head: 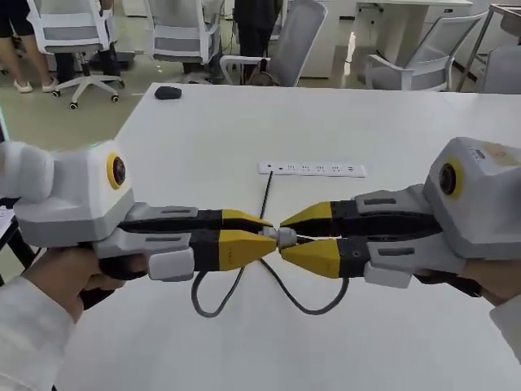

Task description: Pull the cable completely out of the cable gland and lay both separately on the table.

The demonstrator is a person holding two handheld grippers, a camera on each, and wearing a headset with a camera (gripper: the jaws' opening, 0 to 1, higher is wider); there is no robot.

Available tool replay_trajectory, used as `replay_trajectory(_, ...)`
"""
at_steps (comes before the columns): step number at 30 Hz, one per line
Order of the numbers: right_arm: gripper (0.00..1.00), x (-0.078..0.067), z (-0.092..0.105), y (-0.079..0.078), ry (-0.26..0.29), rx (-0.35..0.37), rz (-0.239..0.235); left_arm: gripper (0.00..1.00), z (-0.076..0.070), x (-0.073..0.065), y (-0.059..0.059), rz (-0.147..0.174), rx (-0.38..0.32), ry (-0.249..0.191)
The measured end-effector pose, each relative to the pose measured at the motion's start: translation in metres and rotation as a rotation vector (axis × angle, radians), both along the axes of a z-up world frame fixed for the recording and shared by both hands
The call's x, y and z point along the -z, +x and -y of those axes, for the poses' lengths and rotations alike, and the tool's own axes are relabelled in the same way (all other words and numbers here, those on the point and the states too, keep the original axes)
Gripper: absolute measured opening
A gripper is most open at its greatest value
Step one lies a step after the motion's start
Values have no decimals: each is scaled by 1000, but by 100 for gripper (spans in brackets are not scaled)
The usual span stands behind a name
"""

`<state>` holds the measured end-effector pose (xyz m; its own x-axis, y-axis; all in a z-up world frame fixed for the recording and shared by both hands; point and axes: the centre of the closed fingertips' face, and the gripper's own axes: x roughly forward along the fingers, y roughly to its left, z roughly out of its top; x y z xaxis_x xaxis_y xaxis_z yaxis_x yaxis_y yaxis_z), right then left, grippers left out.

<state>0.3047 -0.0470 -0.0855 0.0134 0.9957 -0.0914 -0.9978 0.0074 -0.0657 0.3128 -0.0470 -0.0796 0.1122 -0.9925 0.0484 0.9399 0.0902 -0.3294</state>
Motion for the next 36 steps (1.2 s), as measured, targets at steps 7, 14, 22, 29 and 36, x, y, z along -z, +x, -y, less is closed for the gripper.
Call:
replay_trajectory(7,8,3,8,0,-4,11,-46,15,-2,-4,0,55,-13,-14)
replay_trajectory(14,2,3,9,0,-7,21,-54,16,1,-4,-1,154,-35,-4)
replay_trajectory(22,2,0,10,-7,-8,-6,-20,28,9,-6,0,196,-51,-37)
replay_trajectory(29,2,-4,10,-4,13,1,-26,19,16,0,0,188,-51,-39)
replay_trajectory(36,2,-3,10,-5,20,-6,-55,17,15,1,-3,169,-41,-36)
